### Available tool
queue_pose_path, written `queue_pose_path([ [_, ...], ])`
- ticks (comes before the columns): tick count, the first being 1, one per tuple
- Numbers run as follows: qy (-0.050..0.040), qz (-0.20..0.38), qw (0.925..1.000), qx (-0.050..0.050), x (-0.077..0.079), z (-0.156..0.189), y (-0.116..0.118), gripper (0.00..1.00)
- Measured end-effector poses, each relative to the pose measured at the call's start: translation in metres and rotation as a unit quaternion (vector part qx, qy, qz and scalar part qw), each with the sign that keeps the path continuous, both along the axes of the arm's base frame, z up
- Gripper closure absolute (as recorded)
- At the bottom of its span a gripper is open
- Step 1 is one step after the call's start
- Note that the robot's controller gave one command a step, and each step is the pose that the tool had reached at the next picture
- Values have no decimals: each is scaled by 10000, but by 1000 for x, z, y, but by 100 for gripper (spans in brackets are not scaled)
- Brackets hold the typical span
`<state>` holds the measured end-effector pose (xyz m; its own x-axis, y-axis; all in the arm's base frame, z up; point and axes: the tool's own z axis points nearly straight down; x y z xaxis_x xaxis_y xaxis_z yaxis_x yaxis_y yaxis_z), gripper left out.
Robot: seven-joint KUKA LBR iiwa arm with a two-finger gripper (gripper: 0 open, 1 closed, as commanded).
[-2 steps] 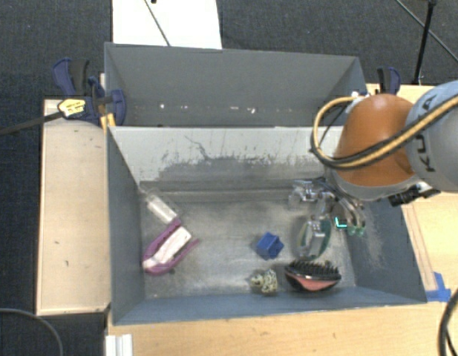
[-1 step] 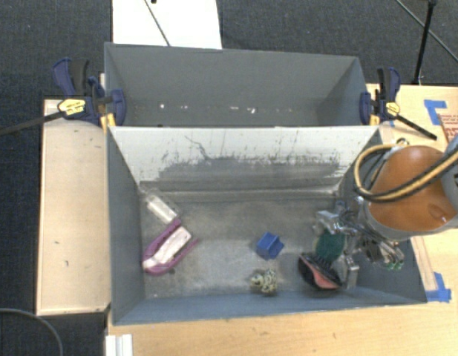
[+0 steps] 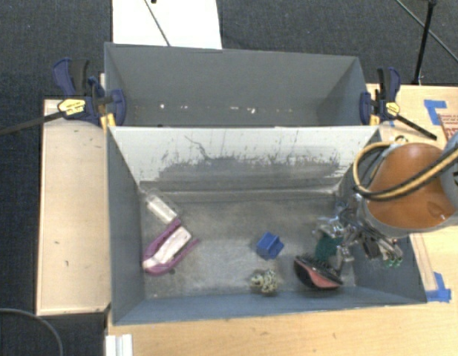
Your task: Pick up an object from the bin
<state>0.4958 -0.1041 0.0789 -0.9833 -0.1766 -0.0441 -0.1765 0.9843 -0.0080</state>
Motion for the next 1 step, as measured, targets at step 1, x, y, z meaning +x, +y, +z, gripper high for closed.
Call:
queue_pose_path([
  [1, 172, 135, 9998, -14, -2, 122, 1, 100],
])
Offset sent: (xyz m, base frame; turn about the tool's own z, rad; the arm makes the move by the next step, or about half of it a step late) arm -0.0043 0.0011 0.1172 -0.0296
